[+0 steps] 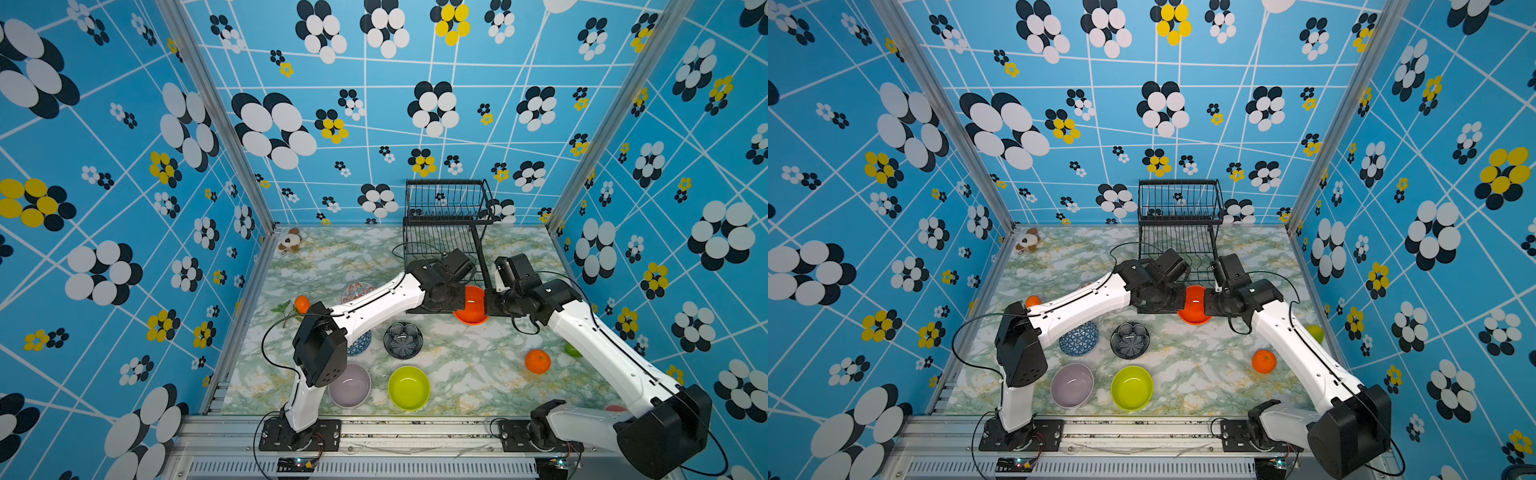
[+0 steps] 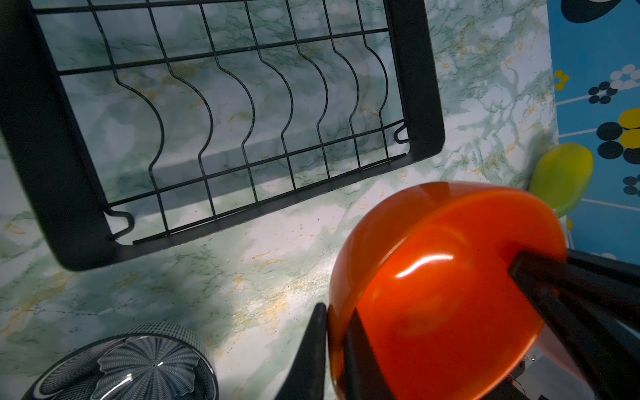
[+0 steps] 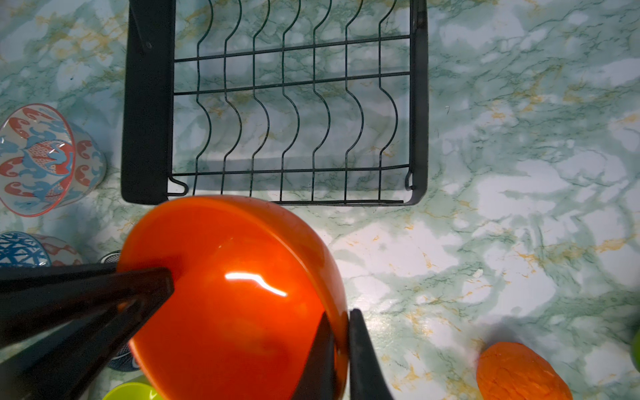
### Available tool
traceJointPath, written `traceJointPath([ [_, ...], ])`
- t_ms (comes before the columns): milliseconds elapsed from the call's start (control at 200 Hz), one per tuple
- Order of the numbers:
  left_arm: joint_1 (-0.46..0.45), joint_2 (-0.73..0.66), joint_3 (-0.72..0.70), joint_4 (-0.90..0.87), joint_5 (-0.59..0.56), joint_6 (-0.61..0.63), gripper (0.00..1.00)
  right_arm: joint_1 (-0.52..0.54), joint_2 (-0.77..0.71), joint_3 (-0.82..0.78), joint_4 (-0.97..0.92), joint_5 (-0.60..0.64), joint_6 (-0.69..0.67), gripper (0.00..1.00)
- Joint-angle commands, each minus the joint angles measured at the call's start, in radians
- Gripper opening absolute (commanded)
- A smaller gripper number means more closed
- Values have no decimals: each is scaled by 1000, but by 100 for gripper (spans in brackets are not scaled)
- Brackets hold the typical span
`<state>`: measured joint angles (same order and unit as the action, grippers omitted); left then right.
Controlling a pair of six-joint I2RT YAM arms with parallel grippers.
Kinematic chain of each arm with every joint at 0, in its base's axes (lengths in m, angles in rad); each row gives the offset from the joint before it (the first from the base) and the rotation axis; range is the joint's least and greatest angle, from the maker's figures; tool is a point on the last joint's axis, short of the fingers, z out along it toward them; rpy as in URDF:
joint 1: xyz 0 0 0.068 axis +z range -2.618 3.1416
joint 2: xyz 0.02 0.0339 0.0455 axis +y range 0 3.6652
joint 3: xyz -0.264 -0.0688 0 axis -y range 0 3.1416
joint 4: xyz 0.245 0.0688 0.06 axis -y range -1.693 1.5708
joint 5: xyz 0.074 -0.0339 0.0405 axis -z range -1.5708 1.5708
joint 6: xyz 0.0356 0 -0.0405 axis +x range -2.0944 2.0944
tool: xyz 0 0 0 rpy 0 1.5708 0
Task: Load bowls into a dish rack
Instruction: Place the bowl in the dish rack.
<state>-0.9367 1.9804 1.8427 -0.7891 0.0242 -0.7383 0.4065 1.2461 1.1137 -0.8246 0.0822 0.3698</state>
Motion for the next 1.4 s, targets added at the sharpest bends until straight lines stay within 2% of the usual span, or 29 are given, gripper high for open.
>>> traceJointPath([
  [0,-3,4,21,38,45,20,23,11,-10,17,18,-8,-11,0],
  [170,-1,4,20,43,54,22,42,11,-14,16,21,8,-7,0],
  [190,-1,3,20,43,54,22,48,11,-15,18,21,10,-7,0],
  [265,-1,0,20,44,55,22,60,10,-14,17,21,20,-4,0],
  [345,0,-3,20,44,53,24,68,10,-13,16,22,31,-1,0],
  [455,3,-11,20,38,47,28,75,10,-13,15,27,44,3,0],
  [825,16,-114,-31,42,37,42,80,11,0,14,53,74,6,0],
  [1010,43,-203,-88,37,36,69,79,11,25,29,66,86,0,0],
  [1215,148,-304,-141,-22,65,160,72,11,79,91,67,131,-41,0],
  [1395,265,-367,-167,-78,36,242,67,11,134,145,62,181,-76,0],
])
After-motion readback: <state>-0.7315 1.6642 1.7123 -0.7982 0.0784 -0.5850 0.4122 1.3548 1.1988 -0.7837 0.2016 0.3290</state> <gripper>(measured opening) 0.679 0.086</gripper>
